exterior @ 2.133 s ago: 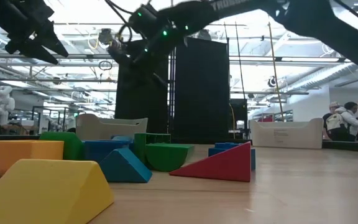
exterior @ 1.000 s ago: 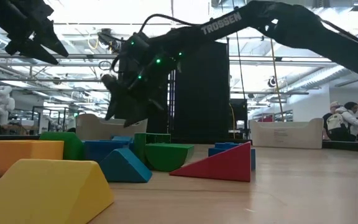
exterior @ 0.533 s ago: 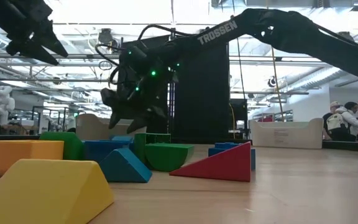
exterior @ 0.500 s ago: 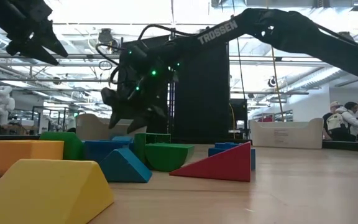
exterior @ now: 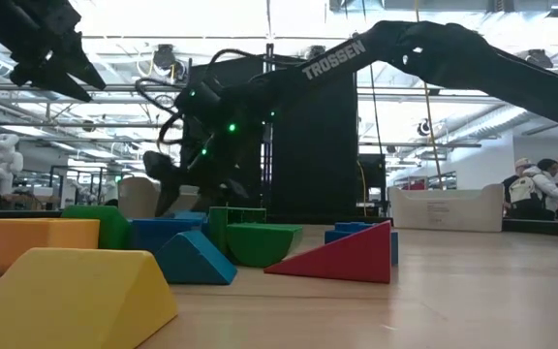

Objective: Sort blocks by size
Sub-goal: Put the half cylindrical blue block into the gray bin

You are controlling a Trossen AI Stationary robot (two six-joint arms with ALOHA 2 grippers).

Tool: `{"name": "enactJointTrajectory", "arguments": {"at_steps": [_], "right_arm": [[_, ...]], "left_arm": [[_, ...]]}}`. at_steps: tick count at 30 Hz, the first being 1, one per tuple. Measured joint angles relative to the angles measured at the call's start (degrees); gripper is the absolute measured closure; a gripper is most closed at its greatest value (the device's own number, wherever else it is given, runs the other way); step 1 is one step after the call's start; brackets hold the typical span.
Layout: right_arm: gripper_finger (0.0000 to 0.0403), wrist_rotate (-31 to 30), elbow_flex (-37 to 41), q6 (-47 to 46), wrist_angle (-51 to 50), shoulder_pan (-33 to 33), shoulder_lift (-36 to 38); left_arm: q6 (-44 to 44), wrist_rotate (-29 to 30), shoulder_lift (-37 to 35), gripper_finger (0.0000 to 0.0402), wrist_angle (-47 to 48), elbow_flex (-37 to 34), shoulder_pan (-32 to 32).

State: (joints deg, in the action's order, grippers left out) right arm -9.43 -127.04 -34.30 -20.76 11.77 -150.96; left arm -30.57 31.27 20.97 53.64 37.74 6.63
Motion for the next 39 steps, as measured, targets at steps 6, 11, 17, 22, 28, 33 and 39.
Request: {"name": "enactJointTrajectory", "arguments": {"at_steps": [6, 11, 17, 22, 28, 33, 39], "right_arm": [[0.0175, -0.1, -0.3, -4.6, -2.3, -0.2, -1.1], [0.0280, 1.5, -0.2, -5.9, -3.8, 0.3, -1.0], [0.0399, 5.5, -0.2, -7.3, -5.0, 0.6, -1.0], [0.0401, 8.3, 0.1, -8.0, -5.8, 0.4, 0.5], [0.0397, 23.1, 0.5, 1.5, -17.8, -1.2, 7.9], [0.0399, 8.1, -0.1, 14.0, -51.5, -8.8, 23.2], [0.0371, 1.6, 0.2, 19.9, -69.1, -20.8, 29.9]], "left_arm": [[0.0, -0.2, 0.0, 0.0120, 0.1, 0.0, 0.0], [0.0, -0.4, 0.0, 0.0120, 0.1, 0.0, 0.0], [0.0, -0.4, 0.0, 0.0120, 0.1, 0.0, 0.0], [0.0, -0.5, 0.0, 0.0120, 0.2, 0.0, 0.0], [0.0, -1.1, 0.0, 0.0120, 0.4, 0.0, 0.0], [0.0, -1.2, 0.0, 0.0120, 0.5, 0.0, 0.0], [0.9, -1.3, 0.0, 0.0120, 0.4, 0.0, 0.0]]}}
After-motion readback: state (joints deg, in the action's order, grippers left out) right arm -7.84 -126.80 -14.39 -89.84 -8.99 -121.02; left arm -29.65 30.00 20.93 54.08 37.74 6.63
